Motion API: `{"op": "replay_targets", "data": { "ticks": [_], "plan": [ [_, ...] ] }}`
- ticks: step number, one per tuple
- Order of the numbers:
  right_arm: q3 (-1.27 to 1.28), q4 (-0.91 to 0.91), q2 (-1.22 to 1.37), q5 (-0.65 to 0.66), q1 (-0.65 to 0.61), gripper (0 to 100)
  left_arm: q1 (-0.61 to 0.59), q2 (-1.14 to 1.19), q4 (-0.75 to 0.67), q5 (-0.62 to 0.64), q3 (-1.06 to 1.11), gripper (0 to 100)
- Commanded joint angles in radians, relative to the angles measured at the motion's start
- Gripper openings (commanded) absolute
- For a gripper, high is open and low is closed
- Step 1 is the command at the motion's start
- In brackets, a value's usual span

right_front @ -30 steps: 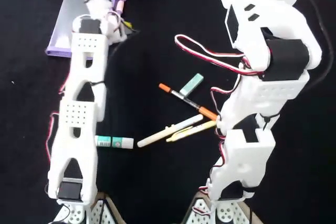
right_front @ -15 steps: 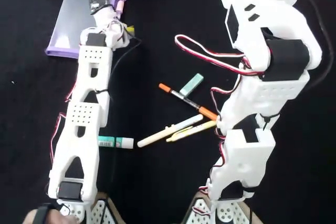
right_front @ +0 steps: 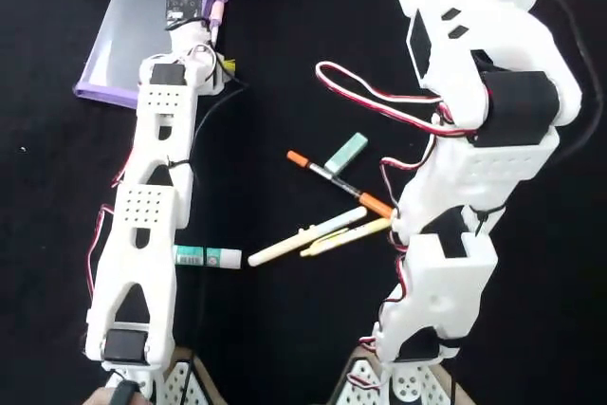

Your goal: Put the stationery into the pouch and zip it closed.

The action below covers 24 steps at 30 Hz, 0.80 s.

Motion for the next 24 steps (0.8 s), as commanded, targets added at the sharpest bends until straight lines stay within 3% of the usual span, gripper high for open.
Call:
{"op": "replay_targets", "data": {
  "ticks": [1, 7, 14, 24],
  "plan": [
    [-0.033, 0.018, -0.073, 0.006, 0.012, 21.1, 0.019, -0.012, 0.006, -0.028, 0.016, 27],
    [-0.033, 0.035, -0.107, 0.011, 0.012, 21.1, 0.071, -0.011, 0.08, -0.18, 0.065, 27],
    [-0.033, 0.035, -0.11, 0.011, 0.012, 21.1, 0.082, -0.018, 0.201, -0.313, 0.064, 15],
    [-0.033, 0.037, -0.111, 0.011, 0.014, 21.1, 0.077, -0.023, 0.368, -0.362, 0.061, 7]
  ]
}}
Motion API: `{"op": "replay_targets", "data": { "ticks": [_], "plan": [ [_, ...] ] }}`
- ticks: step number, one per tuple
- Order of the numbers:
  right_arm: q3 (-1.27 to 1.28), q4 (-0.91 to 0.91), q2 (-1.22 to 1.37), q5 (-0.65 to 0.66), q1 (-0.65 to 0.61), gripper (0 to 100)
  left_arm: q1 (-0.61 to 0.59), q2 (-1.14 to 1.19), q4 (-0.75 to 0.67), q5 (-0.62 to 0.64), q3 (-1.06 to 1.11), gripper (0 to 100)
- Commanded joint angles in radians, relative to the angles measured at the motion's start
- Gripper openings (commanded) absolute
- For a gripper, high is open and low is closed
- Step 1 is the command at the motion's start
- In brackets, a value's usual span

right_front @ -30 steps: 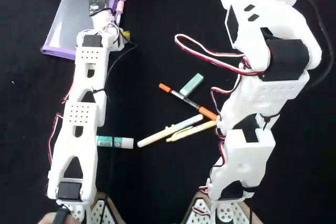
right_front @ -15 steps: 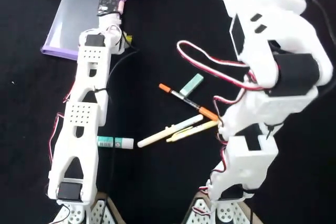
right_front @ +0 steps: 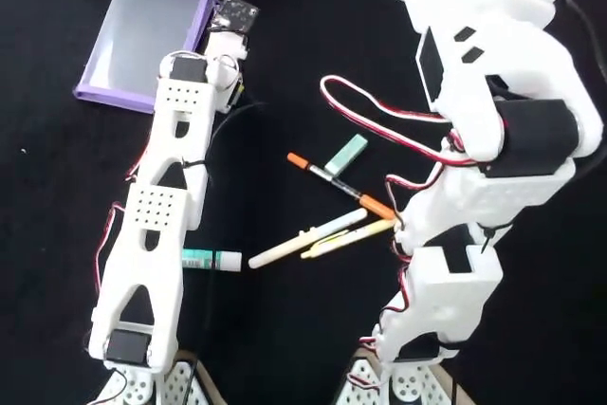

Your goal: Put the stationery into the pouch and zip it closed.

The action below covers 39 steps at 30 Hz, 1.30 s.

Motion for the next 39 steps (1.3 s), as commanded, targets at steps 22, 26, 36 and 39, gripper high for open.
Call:
{"op": "replay_targets", "data": {
  "ticks": [22, 26, 36, 39],
  "plan": [
    [-0.027, 0.006, -0.042, 0.011, 0.008, 21.1, -0.321, -0.272, 0.181, 0.261, -0.226, 24],
    [-0.027, 0.006, -0.042, 0.011, 0.008, 21.1, -0.371, -0.272, 0.074, 0.265, -0.22, 24],
    [-0.027, 0.006, -0.041, 0.011, 0.008, 21.1, -0.395, -0.129, -0.172, 0.265, -0.13, 23],
    [-0.027, 0.006, -0.039, 0.011, 0.008, 21.1, -0.397, -0.123, -0.25, 0.27, -0.131, 23]
  ]
}}
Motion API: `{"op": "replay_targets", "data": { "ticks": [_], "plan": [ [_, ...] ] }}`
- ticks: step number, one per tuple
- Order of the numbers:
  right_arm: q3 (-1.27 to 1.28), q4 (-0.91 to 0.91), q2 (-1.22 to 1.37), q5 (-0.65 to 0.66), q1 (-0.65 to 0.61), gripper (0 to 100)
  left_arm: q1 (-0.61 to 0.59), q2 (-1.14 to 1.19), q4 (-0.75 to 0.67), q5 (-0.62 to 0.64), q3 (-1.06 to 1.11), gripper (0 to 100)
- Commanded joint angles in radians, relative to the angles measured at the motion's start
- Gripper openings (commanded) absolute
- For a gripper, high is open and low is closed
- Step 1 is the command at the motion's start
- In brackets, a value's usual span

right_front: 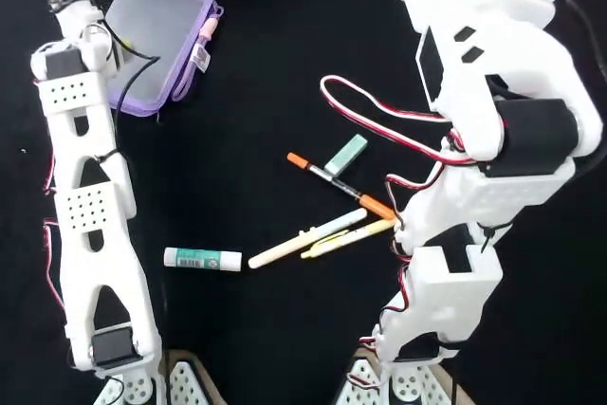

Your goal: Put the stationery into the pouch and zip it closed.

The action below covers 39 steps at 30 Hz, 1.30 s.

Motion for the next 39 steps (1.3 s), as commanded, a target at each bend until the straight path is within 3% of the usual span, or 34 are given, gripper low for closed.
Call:
{"op": "replay_targets", "data": {
  "ticks": [1, 7, 14, 24, 30, 39],
  "plan": [
    [-0.027, 0.006, -0.039, 0.011, 0.008, 21.1, -0.012, -0.028, -0.086, 0.029, -0.008, 23],
    [-0.027, 0.005, -0.042, 0.011, 0.008, 21.1, -0.03, -0.02, -0.117, 0.048, -0.008, 23],
    [-0.027, 0.006, -0.038, 0.011, 0.008, 21.1, -0.185, 0.048, -0.436, 0.293, 0.027, 23],
    [-0.019, 0.006, -0.036, 0.011, -0.034, 21.1, -0.085, 0.236, -0.474, 0.1, 0.03, 23],
    [-0.025, 0.006, -0.036, 0.011, -0.031, 21.1, -0.008, 0.295, -0.431, -0.055, 0.03, 23],
    [-0.027, 0.006, -0.041, 0.012, -0.031, 21.1, 0.133, 0.278, -0.037, -0.057, -0.104, 23]
  ]
}}
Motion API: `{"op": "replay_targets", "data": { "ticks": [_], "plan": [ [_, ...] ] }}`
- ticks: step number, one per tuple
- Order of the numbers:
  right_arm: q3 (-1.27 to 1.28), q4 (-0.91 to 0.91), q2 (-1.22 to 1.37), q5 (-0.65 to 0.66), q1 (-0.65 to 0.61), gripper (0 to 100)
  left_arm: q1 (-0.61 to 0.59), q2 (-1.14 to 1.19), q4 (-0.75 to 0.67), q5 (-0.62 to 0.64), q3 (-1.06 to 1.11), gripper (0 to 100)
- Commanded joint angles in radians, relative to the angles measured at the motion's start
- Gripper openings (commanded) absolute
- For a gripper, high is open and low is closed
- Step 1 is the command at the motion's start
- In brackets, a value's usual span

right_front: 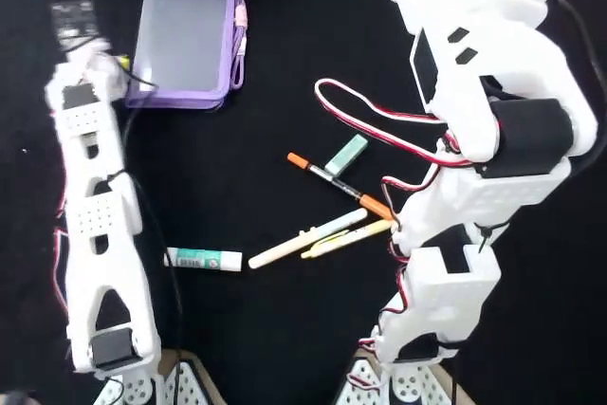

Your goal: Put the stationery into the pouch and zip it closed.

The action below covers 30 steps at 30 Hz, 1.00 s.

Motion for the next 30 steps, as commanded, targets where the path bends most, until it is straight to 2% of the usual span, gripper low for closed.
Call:
{"op": "replay_targets", "data": {
  "ticks": [1, 9, 11, 15, 22, 27, 30],
  "plan": [
    [-0.027, 0.006, -0.041, 0.012, -0.005, 21.1, 0.107, -0.035, 0.146, -0.014, -0.012, 23],
    [-0.027, 0.005, -0.036, 0.012, -0.005, 21.1, 0.133, -0.124, 0.292, -0.005, -0.015, 23],
    [-0.018, 0.0, -0.035, 0.014, -0.005, 21.1, 0.134, -0.17, 0.336, 0.038, -0.015, 23],
    [0.008, -0.002, -0.022, 0.052, -0.014, 21.1, 0.124, -0.27, 0.404, 0.184, -0.013, 23],
    [0.196, -0.146, 0.053, 0.071, -0.08, 21.1, 0.001, -0.376, 0.562, 0.571, -0.013, 23],
    [0.28, -0.221, 0.071, 0.12, -0.046, 21.1, -0.105, -0.368, 0.617, 0.801, -0.004, 23],
    [0.351, -0.227, 0.088, 0.129, 0.008, 21.1, -0.127, -0.311, 0.64, 0.875, -0.01, 23]
  ]
}}
